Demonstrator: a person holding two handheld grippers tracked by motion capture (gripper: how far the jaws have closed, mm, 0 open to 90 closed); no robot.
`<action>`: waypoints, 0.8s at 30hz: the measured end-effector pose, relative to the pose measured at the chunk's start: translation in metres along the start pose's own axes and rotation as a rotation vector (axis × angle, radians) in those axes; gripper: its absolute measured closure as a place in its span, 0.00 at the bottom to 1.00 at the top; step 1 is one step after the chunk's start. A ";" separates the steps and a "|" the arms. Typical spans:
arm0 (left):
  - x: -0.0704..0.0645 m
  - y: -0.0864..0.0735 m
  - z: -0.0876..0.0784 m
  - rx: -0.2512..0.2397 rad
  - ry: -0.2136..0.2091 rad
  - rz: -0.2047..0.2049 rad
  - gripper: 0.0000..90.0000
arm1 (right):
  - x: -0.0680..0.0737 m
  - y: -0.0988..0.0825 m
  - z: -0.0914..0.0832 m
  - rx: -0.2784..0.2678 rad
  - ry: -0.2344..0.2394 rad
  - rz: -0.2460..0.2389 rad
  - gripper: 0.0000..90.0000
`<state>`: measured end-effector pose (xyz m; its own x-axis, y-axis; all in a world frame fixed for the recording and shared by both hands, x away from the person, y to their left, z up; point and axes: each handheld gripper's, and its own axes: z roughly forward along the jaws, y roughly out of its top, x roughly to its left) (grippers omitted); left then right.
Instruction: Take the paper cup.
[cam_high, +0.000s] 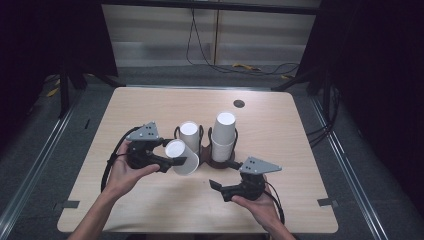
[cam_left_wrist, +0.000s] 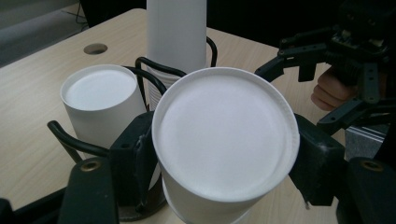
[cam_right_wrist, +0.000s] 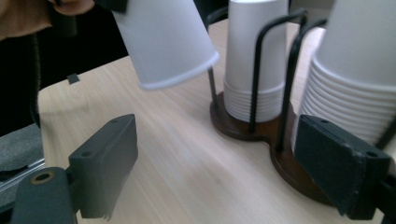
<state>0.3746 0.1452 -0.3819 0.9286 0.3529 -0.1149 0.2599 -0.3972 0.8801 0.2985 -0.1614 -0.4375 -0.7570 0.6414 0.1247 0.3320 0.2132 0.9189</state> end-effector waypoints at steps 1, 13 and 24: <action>0.000 -0.001 0.001 0.004 -0.011 -0.005 0.36 | 0.001 0.001 0.001 -0.009 0.013 -0.006 0.15; -0.006 -0.009 0.011 0.020 -0.066 -0.019 0.36 | 0.010 0.011 0.020 0.005 0.085 -0.046 0.15; -0.010 -0.011 0.019 0.032 -0.110 -0.040 0.37 | 0.008 0.005 0.033 -0.025 0.134 -0.053 0.15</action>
<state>0.3671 0.1301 -0.3990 0.9403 0.2743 -0.2013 0.3041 -0.4126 0.8587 0.3125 -0.1303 -0.4438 -0.8422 0.5249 0.1231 0.2765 0.2244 0.9345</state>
